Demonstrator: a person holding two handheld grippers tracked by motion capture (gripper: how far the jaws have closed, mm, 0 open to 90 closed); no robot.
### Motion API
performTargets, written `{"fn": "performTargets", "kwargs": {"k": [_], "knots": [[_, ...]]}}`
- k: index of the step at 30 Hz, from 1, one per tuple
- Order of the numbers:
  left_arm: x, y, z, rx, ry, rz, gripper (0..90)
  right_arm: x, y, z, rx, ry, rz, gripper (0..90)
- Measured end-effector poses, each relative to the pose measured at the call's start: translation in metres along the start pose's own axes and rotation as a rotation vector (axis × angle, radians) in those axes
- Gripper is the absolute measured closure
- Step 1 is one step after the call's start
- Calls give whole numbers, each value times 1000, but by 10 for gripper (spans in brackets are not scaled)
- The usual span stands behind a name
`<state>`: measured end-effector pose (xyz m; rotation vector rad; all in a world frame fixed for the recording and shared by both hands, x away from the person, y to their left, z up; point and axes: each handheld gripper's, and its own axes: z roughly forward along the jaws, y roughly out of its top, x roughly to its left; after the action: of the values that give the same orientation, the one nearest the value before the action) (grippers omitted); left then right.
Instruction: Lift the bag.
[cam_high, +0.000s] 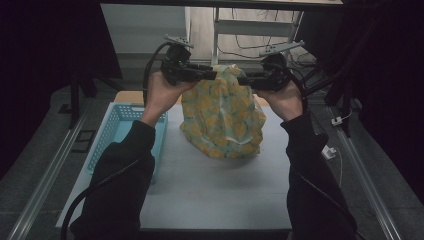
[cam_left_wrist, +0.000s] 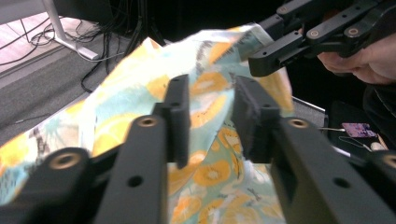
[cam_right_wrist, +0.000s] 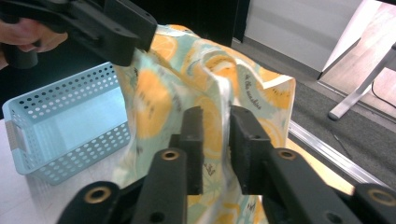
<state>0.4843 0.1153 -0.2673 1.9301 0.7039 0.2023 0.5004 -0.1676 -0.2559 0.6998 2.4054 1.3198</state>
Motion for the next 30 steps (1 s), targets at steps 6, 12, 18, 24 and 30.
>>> {"fn": "performTargets", "kwargs": {"k": [6, 12, 18, 24, 30], "knots": [[-3, -13, -3, 1, 6, 22, 485, 1, -5, 1, 4, 0, 11, 572], [-5, -31, -4, 3, 2, 43, 330, 5, -14, 2, 1, -13, 8, 444], [-10, -49, -5, 22, 31, 46, 188, 11, -25, 3, 3, -22, 7, 327], [-11, -70, -5, 29, 35, 22, 110, 14, -39, 5, -6, -27, 26, 224], [-14, -91, -5, 53, 36, 13, 52, 21, -54, 6, -21, -28, 22, 147]]}}
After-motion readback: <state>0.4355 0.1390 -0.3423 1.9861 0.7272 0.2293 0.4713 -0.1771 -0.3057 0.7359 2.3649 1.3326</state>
